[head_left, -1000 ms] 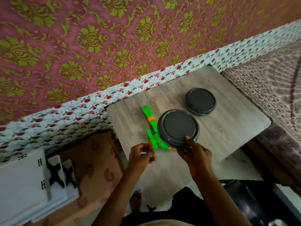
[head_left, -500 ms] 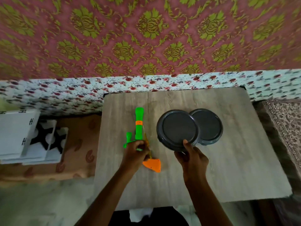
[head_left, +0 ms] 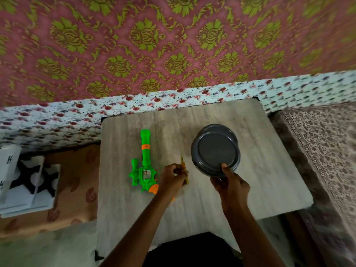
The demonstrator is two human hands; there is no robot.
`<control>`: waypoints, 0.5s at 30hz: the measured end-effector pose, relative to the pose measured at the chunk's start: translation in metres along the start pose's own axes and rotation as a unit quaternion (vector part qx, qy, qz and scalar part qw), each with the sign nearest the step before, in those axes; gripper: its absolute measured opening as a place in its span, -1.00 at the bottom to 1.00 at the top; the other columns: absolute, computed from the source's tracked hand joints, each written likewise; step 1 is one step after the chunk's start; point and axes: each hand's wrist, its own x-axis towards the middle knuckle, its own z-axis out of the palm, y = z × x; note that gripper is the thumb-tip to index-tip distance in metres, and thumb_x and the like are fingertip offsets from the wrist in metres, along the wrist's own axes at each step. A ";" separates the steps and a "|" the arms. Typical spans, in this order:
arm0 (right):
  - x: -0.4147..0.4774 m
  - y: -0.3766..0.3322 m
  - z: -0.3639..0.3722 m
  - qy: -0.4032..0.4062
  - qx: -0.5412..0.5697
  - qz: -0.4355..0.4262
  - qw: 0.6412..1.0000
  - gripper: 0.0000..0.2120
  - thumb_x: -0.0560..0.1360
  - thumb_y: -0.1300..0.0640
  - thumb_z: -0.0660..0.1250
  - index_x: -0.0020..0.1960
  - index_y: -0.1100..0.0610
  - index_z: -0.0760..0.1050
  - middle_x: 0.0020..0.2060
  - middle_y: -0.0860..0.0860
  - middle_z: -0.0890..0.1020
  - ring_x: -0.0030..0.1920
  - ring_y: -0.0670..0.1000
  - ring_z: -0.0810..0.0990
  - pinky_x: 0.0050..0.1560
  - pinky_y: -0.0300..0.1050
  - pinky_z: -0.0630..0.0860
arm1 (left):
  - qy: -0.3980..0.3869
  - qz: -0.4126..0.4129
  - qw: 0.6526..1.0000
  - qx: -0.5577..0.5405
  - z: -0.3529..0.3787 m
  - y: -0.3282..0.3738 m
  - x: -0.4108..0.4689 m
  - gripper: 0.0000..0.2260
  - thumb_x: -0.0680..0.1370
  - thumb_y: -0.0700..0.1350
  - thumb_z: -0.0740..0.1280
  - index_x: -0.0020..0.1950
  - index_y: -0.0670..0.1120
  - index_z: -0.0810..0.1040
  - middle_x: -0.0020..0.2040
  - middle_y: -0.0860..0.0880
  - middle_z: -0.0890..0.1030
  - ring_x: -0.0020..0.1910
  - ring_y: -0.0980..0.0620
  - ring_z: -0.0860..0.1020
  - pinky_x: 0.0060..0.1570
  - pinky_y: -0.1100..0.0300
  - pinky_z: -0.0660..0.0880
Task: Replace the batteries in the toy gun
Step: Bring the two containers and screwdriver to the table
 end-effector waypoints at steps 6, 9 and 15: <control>0.014 -0.018 -0.037 0.018 0.019 -0.004 1.000 -0.76 0.53 0.20 0.50 0.10 0.34 0.59 0.04 0.21 0.70 0.09 0.24 0.72 0.20 0.21 0.64 | -0.009 -0.028 0.999 0.032 0.031 -0.005 0.005 -0.92 0.52 -0.26 0.45 -0.14 -0.11 0.64 -0.34 -0.07 0.66 -0.33 -0.05 0.66 -0.09 -0.17 0.69; 0.035 -0.035 -0.054 0.028 0.034 -0.003 0.999 -0.75 0.53 0.21 0.50 0.09 0.37 0.58 0.03 0.24 0.70 0.09 0.25 0.71 0.20 0.25 0.64 | 0.012 -0.033 0.996 0.078 0.051 -0.013 0.016 -0.96 0.49 -0.20 0.46 -0.14 -0.09 0.64 -0.33 -0.09 0.68 -0.28 -0.08 0.70 -0.14 -0.10 0.70; 0.099 -0.069 -0.088 0.040 0.050 0.007 0.998 -0.68 0.53 0.21 0.49 0.21 0.35 0.57 0.07 0.20 0.69 0.09 0.22 0.71 0.21 0.26 0.63 | 0.076 -0.074 0.967 0.232 0.085 -0.056 0.058 -0.94 0.38 -0.10 0.35 -0.23 -0.07 0.59 -0.23 -0.11 0.67 -0.18 -0.14 0.67 -0.12 -0.06 0.66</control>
